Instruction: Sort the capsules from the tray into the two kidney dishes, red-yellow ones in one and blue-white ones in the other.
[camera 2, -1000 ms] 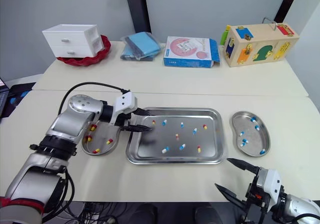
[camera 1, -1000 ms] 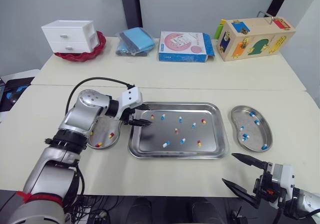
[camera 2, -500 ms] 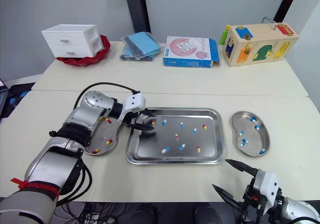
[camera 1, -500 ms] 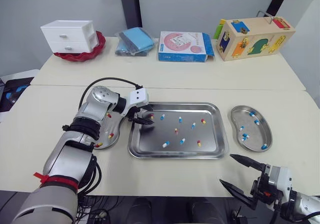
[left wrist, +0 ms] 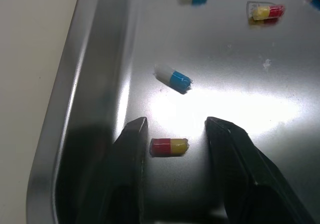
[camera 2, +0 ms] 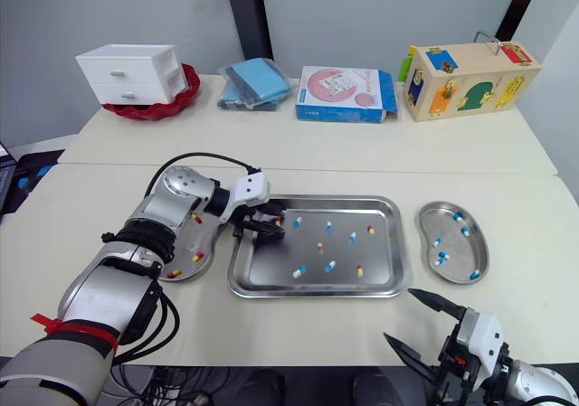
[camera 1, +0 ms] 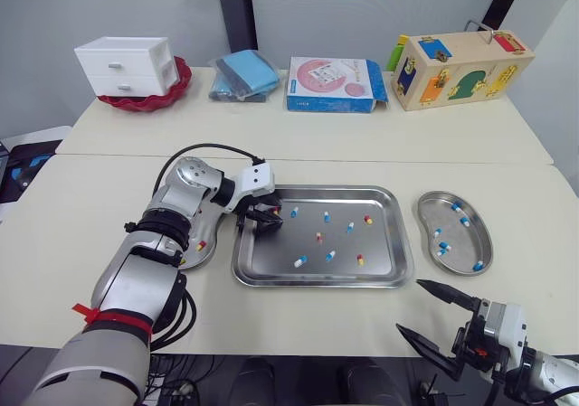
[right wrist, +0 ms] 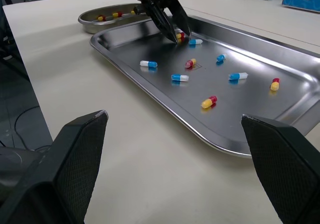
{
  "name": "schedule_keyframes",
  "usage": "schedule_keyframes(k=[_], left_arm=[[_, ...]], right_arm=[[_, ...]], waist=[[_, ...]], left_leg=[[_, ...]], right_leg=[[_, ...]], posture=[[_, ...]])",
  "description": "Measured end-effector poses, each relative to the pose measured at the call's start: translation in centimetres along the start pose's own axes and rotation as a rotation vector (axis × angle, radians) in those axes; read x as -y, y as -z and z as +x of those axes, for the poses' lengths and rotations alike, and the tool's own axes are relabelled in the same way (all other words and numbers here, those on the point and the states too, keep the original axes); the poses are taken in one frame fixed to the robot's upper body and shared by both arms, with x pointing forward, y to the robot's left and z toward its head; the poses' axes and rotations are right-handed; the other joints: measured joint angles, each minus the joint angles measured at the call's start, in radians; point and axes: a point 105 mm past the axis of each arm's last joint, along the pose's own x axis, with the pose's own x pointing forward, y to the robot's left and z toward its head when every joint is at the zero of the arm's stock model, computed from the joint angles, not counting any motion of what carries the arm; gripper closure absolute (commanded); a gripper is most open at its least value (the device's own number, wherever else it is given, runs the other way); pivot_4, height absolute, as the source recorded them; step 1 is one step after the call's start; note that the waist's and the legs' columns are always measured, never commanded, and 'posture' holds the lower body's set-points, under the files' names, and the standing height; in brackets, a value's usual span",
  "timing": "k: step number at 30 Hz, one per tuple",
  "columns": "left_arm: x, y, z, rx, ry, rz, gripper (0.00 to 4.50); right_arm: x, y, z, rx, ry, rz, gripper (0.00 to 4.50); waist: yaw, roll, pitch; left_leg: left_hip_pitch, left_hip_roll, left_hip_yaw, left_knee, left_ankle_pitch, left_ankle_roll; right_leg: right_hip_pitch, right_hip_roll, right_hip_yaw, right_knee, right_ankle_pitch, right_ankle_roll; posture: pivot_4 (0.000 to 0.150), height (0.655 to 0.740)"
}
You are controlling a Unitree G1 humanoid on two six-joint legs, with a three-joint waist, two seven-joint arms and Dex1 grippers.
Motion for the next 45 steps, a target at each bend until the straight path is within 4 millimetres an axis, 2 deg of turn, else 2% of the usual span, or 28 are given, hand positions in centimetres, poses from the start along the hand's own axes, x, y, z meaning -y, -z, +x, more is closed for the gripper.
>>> schedule_keyframes(k=[24, 27, 30, 45], left_arm=[[-0.19, 0.24, -0.51, -0.028, -0.009, 0.017, 2.43], [-0.15, 0.20, -0.48, -0.032, -0.006, 0.025, 3.02], [-0.14, 0.24, -0.47, -0.036, -0.006, 0.026, 3.93], [0.13, 0.09, -0.50, -0.033, 0.014, 0.024, 3.93]], right_arm=[[-0.02, -0.06, 0.15, 0.008, 0.008, -0.005, 0.00], [-0.22, -0.03, 0.30, 0.012, 0.000, -0.001, 0.00], [-0.22, -0.04, 0.31, 0.013, 0.001, -0.002, 0.00], [-0.25, 0.00, 0.31, 0.010, 0.001, -0.006, 0.00]], waist=[[-0.001, 0.000, 0.000], [-0.001, 0.000, 0.000], [-0.001, 0.000, 0.000], [-0.001, 0.000, 0.000]], left_leg=[[0.000, 0.000, 0.000, 0.000, 0.000, 0.000], [0.000, 0.000, 0.000, 0.000, 0.000, 0.000], [0.000, 0.000, 0.000, 0.000, 0.000, 0.000], [0.000, 0.000, 0.000, 0.000, 0.000, 0.000]], right_leg=[[0.000, 0.000, 0.000, 0.000, 0.000, 0.000], [0.000, 0.000, 0.000, 0.000, 0.000, 0.000], [0.000, 0.000, 0.000, 0.000, 0.000, 0.000], [0.000, 0.000, 0.000, 0.000, 0.000, 0.000]], posture=[[0.150, 0.7400], [0.150, 0.7400], [0.150, 0.7400], [0.150, 0.7400]])
